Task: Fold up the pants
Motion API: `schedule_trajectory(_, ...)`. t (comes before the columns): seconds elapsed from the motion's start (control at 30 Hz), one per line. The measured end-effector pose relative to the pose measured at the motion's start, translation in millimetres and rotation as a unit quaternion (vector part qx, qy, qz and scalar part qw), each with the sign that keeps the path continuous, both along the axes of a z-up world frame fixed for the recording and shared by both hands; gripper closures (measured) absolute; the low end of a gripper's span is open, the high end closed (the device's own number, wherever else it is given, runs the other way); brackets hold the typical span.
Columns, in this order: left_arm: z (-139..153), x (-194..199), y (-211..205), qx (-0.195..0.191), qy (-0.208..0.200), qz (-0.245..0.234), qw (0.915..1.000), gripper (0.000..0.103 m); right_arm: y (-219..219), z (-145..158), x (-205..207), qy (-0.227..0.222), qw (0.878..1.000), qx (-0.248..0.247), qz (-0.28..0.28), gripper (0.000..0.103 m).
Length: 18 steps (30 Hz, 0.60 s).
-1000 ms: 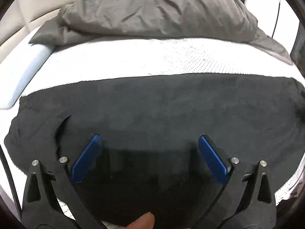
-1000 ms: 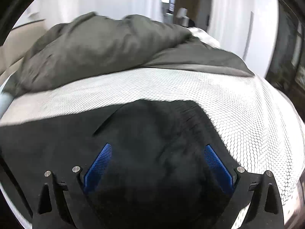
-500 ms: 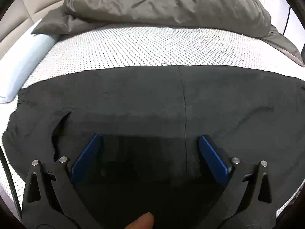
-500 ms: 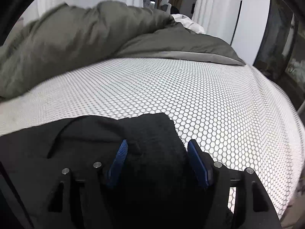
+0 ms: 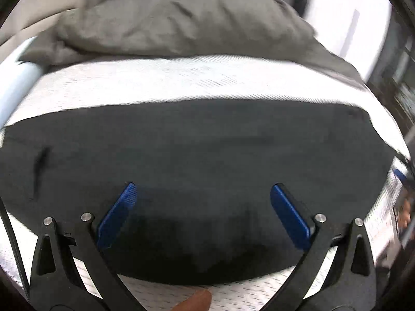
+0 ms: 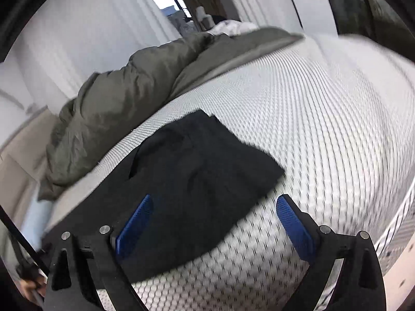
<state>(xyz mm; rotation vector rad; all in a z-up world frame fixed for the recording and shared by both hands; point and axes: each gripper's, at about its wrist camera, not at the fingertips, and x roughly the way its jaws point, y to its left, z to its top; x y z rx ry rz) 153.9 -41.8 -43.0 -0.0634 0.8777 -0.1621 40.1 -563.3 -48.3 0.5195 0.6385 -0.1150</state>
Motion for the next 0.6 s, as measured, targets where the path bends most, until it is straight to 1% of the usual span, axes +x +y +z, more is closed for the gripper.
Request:
schedule_trajectory(0.03, -1, -2, -8, 0.006, -0.001, -0.01, 0.9999, 0.0, -3, -2, -3, -0.004, 1.0, 0.018, -0.001, 0.006)
schedule_trajectory(0.1, -8, -7, -35, 0.043, 0.001, -0.046, 0.998, 0.0, -8, -3, -2, -0.015, 0.999, 0.045, 0.002, 0.006)
schedule_trajectory(0.13, -12, -8, -43, 0.06, 0.001, -0.058, 0.9965, 0.0, -10, -5, 1, -0.019, 0.998, 0.062, 0.006, 0.006)
schedule_trajectory(0.2, -23, -11, -58, 0.09, 0.01, -0.071, 0.9933, 0.0, -12, -8, 11, -0.022, 0.997, 0.075, 0.01, 0.006)
schedule_trajectory(0.23, -28, -12, -61, 0.098, 0.014, -0.071, 0.9926, 0.0, -13, -11, 19, -0.021, 0.996, 0.081, 0.013, 0.01)
schedule_trajectory(0.27, -32, -12, -62, 0.098, 0.016, -0.069, 0.9927, 0.0, -15, -14, 26, -0.015, 0.996, 0.085, 0.012, 0.022)
schedule_trajectory(0.3, -33, -13, -61, 0.091, 0.017, -0.069, 0.9933, 0.0, -16, -16, 32, -0.008, 0.996, 0.087, 0.008, 0.028)
schedule_trajectory(0.37, -34, -10, -57, 0.071, 0.025, -0.072, 0.9946, 0.0, -21, -20, 40, -0.001, 0.997, 0.083, -0.004, 0.058)
schedule_trajectory(0.4, -35, -11, -55, 0.066, 0.027, -0.071, 0.9949, 0.0, -24, -21, 39, -0.006, 0.996, 0.087, -0.004, 0.06)
schedule_trajectory(0.43, -35, -11, -53, 0.062, 0.029, -0.071, 0.9952, 0.0, -28, -22, 37, -0.015, 0.995, 0.1, -0.005, 0.068)
schedule_trajectory(0.47, -35, -13, -52, 0.061, 0.029, -0.071, 0.9952, 0.0, -32, -24, 35, -0.023, 0.993, 0.116, -0.004, 0.074)
schedule_trajectory(0.53, -35, -14, -51, 0.063, 0.03, -0.072, 0.9949, 0.0, -38, -27, 33, -0.03, 0.989, 0.143, -0.004, 0.075)
schedule_trajectory(0.6, -32, -12, -45, 0.066, 0.029, -0.072, 0.9948, 0.0, -38, -27, 33, -0.031, 0.989, 0.143, -0.007, 0.075)
